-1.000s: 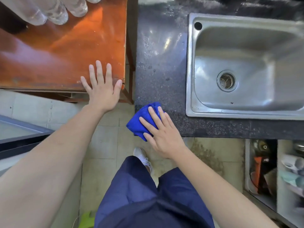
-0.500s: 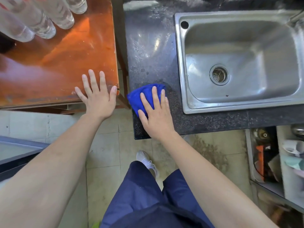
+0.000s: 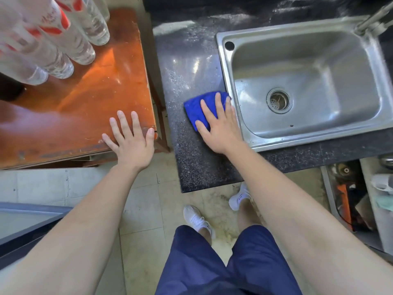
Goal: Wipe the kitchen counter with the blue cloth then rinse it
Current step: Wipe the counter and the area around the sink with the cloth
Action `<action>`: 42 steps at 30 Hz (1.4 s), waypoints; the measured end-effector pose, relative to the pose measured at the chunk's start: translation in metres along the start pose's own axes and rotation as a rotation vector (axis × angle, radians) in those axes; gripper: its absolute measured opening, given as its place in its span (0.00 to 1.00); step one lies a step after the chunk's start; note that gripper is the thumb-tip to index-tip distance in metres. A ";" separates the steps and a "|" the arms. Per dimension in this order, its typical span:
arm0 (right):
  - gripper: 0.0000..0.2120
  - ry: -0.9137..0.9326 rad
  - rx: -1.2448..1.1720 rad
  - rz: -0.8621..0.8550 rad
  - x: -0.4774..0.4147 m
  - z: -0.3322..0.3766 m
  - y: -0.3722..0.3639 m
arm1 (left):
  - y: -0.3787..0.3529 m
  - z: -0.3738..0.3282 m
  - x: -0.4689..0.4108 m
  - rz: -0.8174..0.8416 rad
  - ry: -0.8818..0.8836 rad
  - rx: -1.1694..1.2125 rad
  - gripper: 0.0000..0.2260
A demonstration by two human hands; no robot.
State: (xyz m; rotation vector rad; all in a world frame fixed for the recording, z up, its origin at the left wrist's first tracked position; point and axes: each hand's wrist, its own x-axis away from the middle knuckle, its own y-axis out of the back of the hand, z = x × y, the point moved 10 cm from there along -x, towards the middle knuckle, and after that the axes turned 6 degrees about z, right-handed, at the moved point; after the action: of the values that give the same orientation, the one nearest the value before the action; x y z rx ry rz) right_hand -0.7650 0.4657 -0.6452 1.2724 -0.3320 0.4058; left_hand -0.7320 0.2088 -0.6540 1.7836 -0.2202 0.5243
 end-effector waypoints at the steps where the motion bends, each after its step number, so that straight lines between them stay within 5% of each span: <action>1: 0.31 0.003 -0.011 0.002 -0.014 0.007 0.006 | 0.000 0.001 -0.001 0.006 0.001 0.001 0.29; 5: 0.31 0.010 -0.003 -0.016 -0.026 0.030 0.001 | -0.001 0.005 -0.004 0.034 0.008 -0.008 0.29; 10: 0.27 0.353 0.044 -0.028 0.081 0.062 -0.060 | 0.001 0.005 -0.001 0.017 0.008 0.012 0.29; 15: 0.28 0.476 0.133 0.033 0.113 0.037 -0.072 | 0.000 0.003 -0.001 0.047 0.013 0.006 0.29; 24: 0.29 0.172 0.115 -0.037 -0.058 0.085 0.009 | 0.001 0.001 -0.004 0.078 0.026 -0.017 0.30; 29: 0.28 0.278 0.044 -0.071 0.000 0.091 -0.027 | -0.001 0.007 -0.001 0.084 0.050 -0.015 0.30; 33: 0.28 0.327 0.074 -0.017 0.066 0.032 -0.044 | -0.003 0.005 0.000 0.100 0.038 0.000 0.30; 42: 0.31 -0.001 -0.028 -0.053 -0.092 0.017 0.044 | -0.001 0.004 -0.003 0.085 0.042 -0.015 0.30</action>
State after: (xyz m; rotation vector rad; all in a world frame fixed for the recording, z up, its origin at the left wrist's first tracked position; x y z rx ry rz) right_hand -0.8670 0.4499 -0.6458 1.2514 -0.3032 0.3546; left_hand -0.7330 0.2049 -0.6573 1.7521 -0.2709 0.6190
